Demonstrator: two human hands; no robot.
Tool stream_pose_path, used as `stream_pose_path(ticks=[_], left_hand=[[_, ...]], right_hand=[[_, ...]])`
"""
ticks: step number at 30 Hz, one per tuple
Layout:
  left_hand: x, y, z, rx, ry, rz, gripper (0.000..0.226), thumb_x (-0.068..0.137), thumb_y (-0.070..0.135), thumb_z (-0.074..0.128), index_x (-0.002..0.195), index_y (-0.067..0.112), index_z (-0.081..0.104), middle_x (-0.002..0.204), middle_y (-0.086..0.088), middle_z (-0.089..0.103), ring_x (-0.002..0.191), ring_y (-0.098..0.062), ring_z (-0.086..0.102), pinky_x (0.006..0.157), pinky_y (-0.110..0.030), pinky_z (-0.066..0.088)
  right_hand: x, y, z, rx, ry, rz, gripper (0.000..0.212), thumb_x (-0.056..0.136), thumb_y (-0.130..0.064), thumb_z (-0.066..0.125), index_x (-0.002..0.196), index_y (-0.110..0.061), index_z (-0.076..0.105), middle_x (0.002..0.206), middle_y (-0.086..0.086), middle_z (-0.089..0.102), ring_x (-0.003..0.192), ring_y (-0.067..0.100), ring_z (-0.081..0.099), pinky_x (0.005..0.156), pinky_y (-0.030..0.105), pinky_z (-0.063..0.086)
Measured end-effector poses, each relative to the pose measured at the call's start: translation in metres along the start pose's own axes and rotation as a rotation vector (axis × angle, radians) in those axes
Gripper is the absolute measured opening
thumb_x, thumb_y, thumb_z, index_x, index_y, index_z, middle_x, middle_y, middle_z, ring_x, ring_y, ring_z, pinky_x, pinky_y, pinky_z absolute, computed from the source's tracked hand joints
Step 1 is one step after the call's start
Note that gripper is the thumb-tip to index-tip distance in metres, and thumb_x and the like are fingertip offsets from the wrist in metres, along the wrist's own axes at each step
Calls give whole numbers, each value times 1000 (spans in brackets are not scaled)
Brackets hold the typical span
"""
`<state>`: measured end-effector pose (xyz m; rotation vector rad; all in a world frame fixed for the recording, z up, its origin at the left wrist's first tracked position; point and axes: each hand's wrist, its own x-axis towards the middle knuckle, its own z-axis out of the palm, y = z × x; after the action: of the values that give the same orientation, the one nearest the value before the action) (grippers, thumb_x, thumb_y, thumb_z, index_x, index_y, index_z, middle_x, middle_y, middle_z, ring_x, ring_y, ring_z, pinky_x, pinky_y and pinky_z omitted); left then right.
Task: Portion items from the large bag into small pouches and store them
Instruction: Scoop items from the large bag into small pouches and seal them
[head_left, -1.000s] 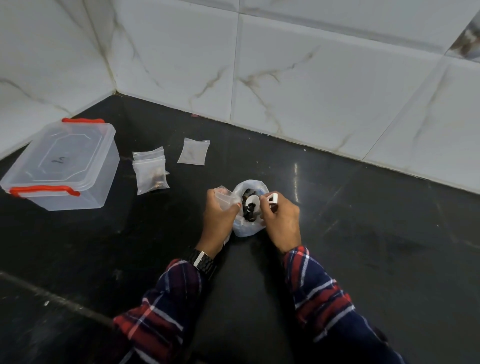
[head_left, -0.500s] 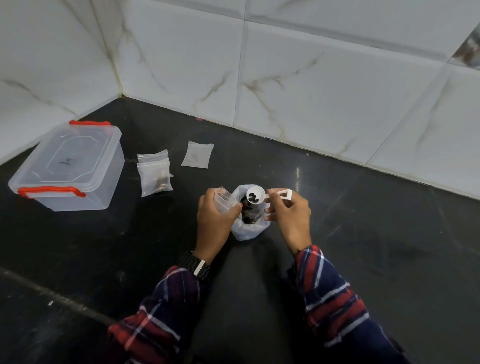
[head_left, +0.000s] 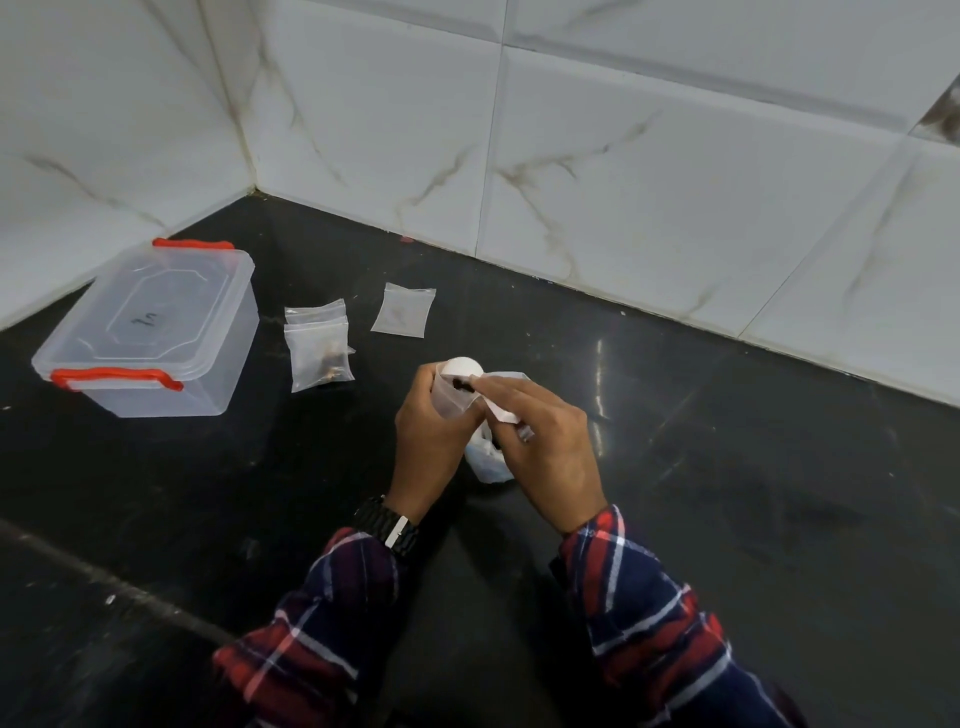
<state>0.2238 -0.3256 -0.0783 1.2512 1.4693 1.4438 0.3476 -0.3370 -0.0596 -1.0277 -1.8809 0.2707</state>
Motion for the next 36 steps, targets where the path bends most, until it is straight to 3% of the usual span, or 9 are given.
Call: stream_pose_path(ticks=[5,9,11,14,17,20,25,31,36], left_hand=[[0,0,0,7,-7,-6,34,80,21,71,107,27,50,95,18,58,88,4,57,66,-1,42],[0,-2,2,25,-13,-22,35,80,21,72,106,26,50,95,17,58,88,3,57,66,-2,42],[1,-7,3,32,-23,-46,36,79,26,75,106,26,51,98,13,61,90,-1,59,70,-8,46],[4,-20,5,88,9,-70,43,76,30,76,108,21,50,108,-1,60,99,-14,60,82,-29,51],[5,-25,5,133,60,-101,46,75,24,77,110,14,49,113,-8,57,102,-21,58,83,-31,49],[3,-24,5,116,-10,-177,46,76,23,77,109,16,46,111,-3,57,100,-17,58,77,-22,45],[-1,-24,7,88,-85,-246,42,77,18,73,109,18,46,104,1,58,95,-14,59,81,-30,51],[1,-28,7,45,-124,-288,42,78,3,62,112,20,44,109,-4,56,101,-19,58,86,-37,52],[-1,-25,10,-49,-96,-294,39,80,0,57,111,17,44,100,0,56,95,-18,59,77,-29,51]], right_hand=[[0,0,0,10,10,19,30,87,-4,61,114,-16,69,113,0,70,104,13,66,82,38,57],[-1,-3,-2,74,24,59,26,89,-7,60,112,-15,70,111,-1,69,101,6,65,85,24,54],[0,-5,-2,183,37,189,23,89,-8,64,109,-16,71,105,-3,70,93,6,66,79,20,54],[4,-4,-5,328,145,377,16,89,-9,65,103,-14,72,95,-1,72,78,13,69,69,26,57],[6,4,-9,317,217,474,12,90,-8,63,96,-15,71,82,1,72,69,14,69,63,22,57],[1,18,-10,203,164,516,11,90,-12,63,91,-18,71,80,-4,71,73,11,69,67,24,57],[-16,35,-7,52,8,514,12,90,-11,61,90,-17,71,82,-3,69,75,10,66,70,21,54],[-19,40,-5,-86,-107,439,16,91,-22,63,100,-15,74,89,2,72,77,11,66,75,28,55],[-16,38,-5,-120,-142,430,17,91,-26,62,94,-14,74,81,0,69,69,8,61,66,12,47]])
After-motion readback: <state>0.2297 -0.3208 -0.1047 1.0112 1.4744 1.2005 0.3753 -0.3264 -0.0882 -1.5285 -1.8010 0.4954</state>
